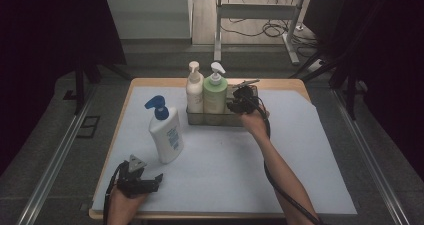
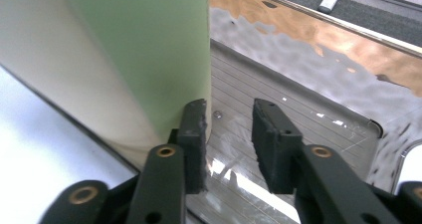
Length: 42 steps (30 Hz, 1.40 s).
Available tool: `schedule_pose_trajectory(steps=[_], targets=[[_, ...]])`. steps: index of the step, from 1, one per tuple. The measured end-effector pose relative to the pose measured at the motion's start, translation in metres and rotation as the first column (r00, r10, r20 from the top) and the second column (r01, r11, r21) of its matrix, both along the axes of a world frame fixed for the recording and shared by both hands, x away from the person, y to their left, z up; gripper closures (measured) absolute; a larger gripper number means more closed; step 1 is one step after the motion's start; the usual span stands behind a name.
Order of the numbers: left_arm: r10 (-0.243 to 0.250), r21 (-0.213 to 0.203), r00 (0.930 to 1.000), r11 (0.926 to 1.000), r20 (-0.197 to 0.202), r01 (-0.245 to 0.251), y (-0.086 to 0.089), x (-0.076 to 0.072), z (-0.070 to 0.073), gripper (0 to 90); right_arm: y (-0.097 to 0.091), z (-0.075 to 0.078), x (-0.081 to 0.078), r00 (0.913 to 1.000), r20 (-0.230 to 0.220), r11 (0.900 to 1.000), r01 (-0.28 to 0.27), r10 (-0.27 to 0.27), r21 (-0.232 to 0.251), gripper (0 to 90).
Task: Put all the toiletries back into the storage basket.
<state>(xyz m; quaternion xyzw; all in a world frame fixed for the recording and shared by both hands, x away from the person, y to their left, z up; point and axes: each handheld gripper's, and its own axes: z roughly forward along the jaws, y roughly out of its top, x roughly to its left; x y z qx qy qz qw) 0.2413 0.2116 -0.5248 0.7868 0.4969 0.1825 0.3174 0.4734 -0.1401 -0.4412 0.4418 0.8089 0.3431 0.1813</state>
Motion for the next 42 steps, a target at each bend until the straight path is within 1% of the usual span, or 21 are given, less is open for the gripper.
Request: schedule_pose_trajectory(steps=[5, 8, 13, 17, 23, 26, 30, 36, 42], targets=[[-0.001, -0.001, 1.0, 1.0, -0.001, 0.001, 0.0, 0.0, 0.0, 10.7, -0.004, 0.005, -0.006, 0.9999, 0.003, 0.9999, -0.01, 0.01, 0.011, 54.8], [-0.001, 0.0, 1.0, 1.0, 0.0, 0.001, 0.0, 0.0, 0.0, 10.7, -0.007, 0.008, -0.011, 0.9994, 0.016, 0.9995, -0.03, 0.029, 0.008, 49.2], [0.0, 0.0, 1.0, 1.0, 0.001, 0.0, 0.0, 0.0, 0.0, 10.7, -0.011, 0.012, -0.019, 0.9984, 0.026, 0.9985, -0.051, 0.05, 0.022, 39.6], [0.0, 0.0, 1.0, 1.0, 0.001, 0.0, 0.0, 0.0, 0.0, 10.7, -0.014, 0.013, -0.025, 0.9972, 0.025, 0.9972, -0.071, 0.07, 0.024, 34.6], [0.0, -0.001, 1.0, 1.0, 0.0, 0.0, 0.0, 0.0, 0.0, 10.7, -0.018, 0.014, -0.035, 0.9942, 0.035, 0.9947, -0.102, 0.102, 0.014, 27.4], [0.001, -0.001, 1.0, 1.0, 0.001, -0.001, 0.0, 0.0, 0.0, 10.7, -0.02, 0.014, -0.041, 0.9911, 0.037, 0.9916, -0.128, 0.128, 0.014, 25.6], [0.0, -0.001, 1.0, 1.0, 0.001, 0.0, 0.0, 0.0, 0.0, 10.7, -0.023, 0.015, -0.049, 0.9878, 0.043, 0.9885, -0.15, 0.15, 0.014, 23.2], [0.0, -0.001, 1.0, 1.0, 0.001, 0.0, 0.0, 0.0, 0.0, 10.7, -0.026, 0.02, -0.06, 0.9838, 0.053, 0.9849, -0.172, 0.171, 0.017, 20.9], [0.0, -0.001, 1.0, 1.0, 0.001, 0.0, 0.0, 0.0, 0.0, 10.7, -0.029, 0.021, -0.072, 0.9787, 0.048, 0.9799, -0.199, 0.199, -0.009, 15.6]])
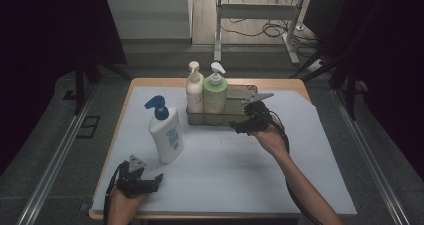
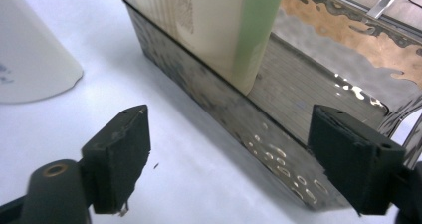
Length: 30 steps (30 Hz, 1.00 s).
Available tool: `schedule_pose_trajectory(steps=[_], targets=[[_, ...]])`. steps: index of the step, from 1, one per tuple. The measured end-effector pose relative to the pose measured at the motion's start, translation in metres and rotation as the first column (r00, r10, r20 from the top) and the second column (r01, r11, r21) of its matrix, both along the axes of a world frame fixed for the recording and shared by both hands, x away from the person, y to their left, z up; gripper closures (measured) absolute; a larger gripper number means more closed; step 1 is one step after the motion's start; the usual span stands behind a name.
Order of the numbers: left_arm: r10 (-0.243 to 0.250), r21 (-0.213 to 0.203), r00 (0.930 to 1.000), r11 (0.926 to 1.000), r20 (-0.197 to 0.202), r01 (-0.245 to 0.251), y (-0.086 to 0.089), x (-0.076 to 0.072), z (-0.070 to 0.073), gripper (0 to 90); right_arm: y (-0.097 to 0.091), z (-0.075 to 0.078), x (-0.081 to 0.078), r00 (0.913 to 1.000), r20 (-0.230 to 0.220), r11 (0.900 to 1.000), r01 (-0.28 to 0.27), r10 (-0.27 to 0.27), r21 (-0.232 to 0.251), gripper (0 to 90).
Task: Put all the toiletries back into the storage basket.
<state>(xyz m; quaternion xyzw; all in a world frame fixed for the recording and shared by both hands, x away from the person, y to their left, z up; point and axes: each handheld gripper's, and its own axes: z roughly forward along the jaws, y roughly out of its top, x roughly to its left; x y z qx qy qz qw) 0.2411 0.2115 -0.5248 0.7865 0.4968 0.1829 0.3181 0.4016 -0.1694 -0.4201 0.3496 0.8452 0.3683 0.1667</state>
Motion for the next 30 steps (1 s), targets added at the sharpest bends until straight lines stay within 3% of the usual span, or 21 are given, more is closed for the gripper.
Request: schedule_pose_trajectory(steps=[6, 18, 30], targets=[[-0.001, 0.001, 1.0, 1.0, 0.001, 0.001, 0.0, 0.0, 0.0, 10.7, -0.007, 0.0, -0.011, 0.9997, -0.005, 0.9997, -0.024, 0.024, 0.002, 13.0], [-0.002, 0.003, 1.0, 1.0, 0.002, 0.002, 0.0, 0.0, 0.0, 10.7, -0.019, -0.003, -0.038, 0.9965, 0.025, 0.9932, -0.077, 0.08, -0.087, 0.7], [-0.002, 0.003, 1.0, 1.0, 0.001, 0.002, 0.0, 0.0, 0.0, 10.8, -0.046, -0.011, -0.061, 0.9986, 0.013, 0.9976, -0.051, 0.052, -0.047, 0.0]])
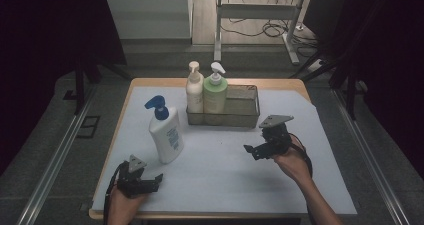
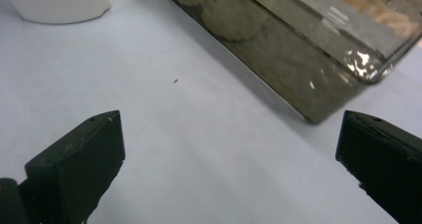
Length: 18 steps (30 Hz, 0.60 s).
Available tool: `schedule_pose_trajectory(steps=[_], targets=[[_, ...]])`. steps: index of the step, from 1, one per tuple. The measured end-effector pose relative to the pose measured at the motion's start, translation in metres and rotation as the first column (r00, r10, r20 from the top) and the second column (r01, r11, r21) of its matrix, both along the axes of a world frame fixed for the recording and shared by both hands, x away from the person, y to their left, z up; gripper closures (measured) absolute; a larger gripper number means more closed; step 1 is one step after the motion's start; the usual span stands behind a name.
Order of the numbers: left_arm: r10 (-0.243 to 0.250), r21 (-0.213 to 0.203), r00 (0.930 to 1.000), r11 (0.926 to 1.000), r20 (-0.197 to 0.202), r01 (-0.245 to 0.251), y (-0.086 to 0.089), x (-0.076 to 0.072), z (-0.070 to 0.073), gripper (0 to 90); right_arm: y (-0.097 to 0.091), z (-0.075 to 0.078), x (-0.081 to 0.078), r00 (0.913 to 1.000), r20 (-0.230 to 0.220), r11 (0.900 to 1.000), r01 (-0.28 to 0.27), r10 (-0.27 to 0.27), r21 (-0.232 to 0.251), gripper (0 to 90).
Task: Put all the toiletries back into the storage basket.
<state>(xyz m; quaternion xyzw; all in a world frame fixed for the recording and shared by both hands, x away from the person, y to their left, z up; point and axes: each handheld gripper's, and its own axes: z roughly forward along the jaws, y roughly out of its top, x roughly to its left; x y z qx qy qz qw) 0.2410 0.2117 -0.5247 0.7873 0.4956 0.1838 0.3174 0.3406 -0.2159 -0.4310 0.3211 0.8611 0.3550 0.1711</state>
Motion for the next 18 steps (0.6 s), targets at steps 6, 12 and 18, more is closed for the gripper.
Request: schedule_pose_trajectory(steps=[6, 12, 18], targets=[[0.0, 0.0, 1.0, 1.0, 0.0, 0.0, 0.0, 0.0, 0.0, 10.8, -0.016, -0.006, -0.011, 0.9997, -0.018, 0.9994, 0.019, -0.019, 0.027, 0.0], [0.002, -0.001, 1.0, 1.0, 0.001, -0.002, 0.0, 0.0, 0.0, 10.7, -0.032, -0.017, -0.021, 0.9991, -0.03, 0.9978, 0.033, -0.031, 0.057, 0.0], [0.001, -0.001, 1.0, 1.0, 0.0, -0.001, 0.0, 0.0, 0.0, 10.8, -0.042, -0.034, -0.031, 0.9985, -0.04, 0.9973, 0.04, -0.038, 0.061, 0.0]])
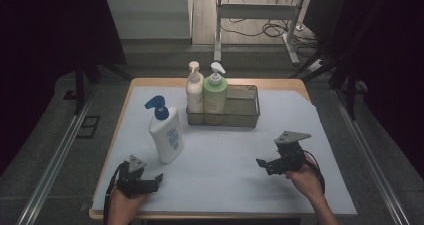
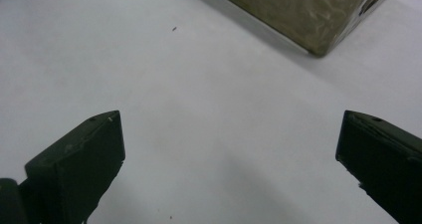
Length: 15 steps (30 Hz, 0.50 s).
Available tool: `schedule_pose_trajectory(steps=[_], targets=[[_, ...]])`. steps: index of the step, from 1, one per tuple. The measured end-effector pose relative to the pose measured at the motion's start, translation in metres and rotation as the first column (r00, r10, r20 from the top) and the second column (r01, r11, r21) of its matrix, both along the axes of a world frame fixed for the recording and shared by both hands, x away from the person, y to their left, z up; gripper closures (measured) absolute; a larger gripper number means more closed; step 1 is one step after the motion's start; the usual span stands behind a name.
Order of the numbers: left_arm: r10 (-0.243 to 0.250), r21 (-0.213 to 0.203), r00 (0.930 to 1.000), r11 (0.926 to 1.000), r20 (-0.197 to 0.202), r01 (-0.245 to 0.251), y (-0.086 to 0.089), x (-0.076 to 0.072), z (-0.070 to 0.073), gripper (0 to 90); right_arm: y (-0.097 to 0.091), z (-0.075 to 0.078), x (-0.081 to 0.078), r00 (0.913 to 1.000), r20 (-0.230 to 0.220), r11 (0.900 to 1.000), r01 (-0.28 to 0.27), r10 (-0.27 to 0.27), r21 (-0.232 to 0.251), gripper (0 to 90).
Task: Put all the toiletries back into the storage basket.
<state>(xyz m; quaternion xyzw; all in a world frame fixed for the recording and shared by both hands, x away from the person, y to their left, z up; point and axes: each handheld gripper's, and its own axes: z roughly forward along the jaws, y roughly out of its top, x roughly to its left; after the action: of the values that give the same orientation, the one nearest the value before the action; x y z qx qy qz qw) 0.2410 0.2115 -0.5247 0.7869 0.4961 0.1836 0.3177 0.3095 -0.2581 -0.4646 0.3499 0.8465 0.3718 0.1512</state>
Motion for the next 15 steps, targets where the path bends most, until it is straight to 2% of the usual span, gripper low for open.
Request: schedule_pose_trajectory(steps=[6, 10, 15], targets=[[0.001, 0.0, 1.0, 1.0, 0.002, -0.001, 0.0, 0.0, 0.0, 10.8, -0.007, -0.015, -0.006, 0.9997, -0.009, 0.9997, 0.024, -0.024, -0.009, 0.0], [0.001, 0.0, 1.0, 1.0, 0.001, -0.001, 0.0, 0.0, 0.0, 10.8, -0.015, -0.025, -0.008, 0.9986, -0.02, 0.9988, 0.048, -0.048, 0.005, 0.0], [0.0, 0.001, 1.0, 1.0, -0.001, 0.0, 0.0, 0.0, 0.0, 10.9, -0.018, -0.039, -0.009, 0.9983, -0.018, 0.9981, 0.055, -0.056, -0.029, 0.0]])
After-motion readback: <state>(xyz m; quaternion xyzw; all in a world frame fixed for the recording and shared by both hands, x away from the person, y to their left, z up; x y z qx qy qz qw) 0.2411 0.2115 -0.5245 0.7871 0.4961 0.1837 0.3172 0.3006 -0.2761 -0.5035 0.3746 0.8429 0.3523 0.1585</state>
